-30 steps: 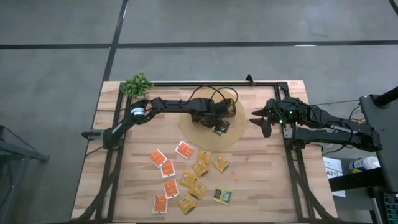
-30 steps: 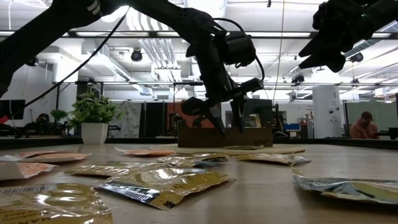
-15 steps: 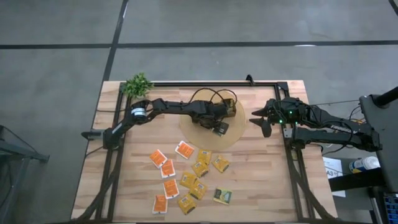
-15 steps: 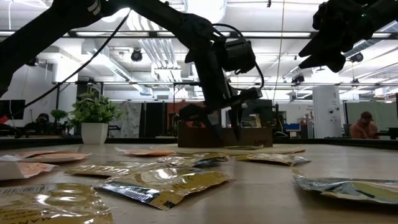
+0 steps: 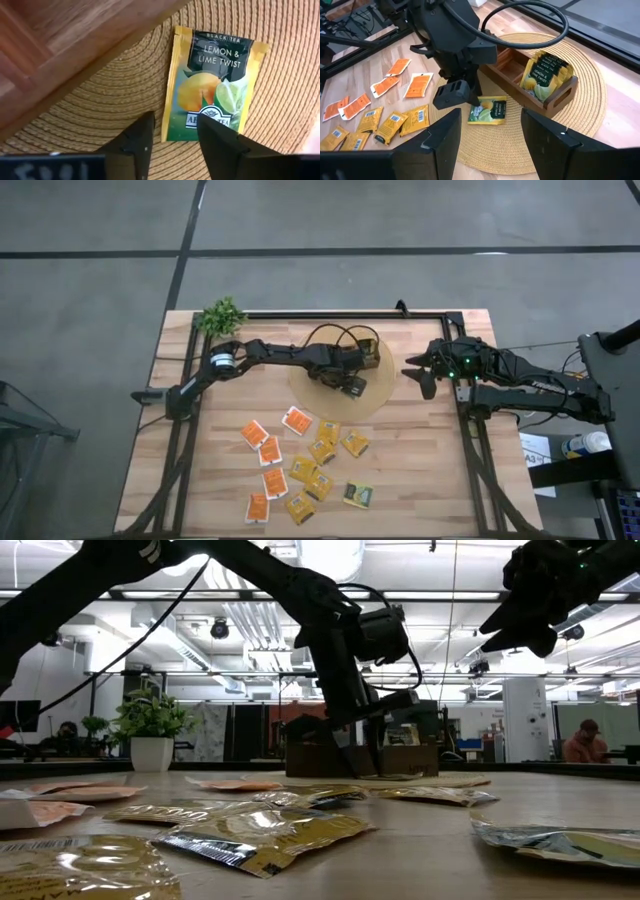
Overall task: Pick & Place Tea
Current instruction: Put the right yellow tea bag into the right section of the wooden organizer
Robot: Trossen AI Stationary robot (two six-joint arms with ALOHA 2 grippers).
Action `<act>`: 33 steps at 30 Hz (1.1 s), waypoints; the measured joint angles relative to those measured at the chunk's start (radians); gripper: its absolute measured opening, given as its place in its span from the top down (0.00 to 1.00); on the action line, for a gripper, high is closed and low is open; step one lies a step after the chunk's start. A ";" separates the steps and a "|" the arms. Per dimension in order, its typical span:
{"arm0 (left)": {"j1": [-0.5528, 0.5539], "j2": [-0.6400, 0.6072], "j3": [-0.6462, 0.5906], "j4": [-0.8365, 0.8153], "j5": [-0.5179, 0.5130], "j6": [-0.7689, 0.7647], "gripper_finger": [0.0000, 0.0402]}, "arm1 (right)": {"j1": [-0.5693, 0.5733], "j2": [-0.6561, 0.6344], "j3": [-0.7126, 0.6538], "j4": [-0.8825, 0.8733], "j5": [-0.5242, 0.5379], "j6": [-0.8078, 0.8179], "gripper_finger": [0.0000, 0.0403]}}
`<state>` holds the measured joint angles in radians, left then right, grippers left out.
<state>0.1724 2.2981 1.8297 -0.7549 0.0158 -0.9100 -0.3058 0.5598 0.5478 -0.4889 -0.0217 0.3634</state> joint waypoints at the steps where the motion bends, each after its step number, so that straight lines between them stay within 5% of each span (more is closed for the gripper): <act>1: -0.001 0.001 0.000 -0.003 0.001 0.000 0.66 | 0.000 0.000 0.000 -0.003 0.000 0.000 0.50; 8: -0.004 0.004 -0.003 -0.012 0.054 0.020 0.97 | 0.000 0.000 0.000 -0.003 0.028 -0.004 0.50; 33: -0.006 -0.037 0.060 0.049 0.125 0.016 1.00 | 0.000 0.000 0.000 -0.010 0.028 -0.016 0.50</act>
<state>0.1665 2.2612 1.8900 -0.7063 0.1409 -0.8936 -0.3058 0.5602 0.5476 -0.4990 0.0067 0.3477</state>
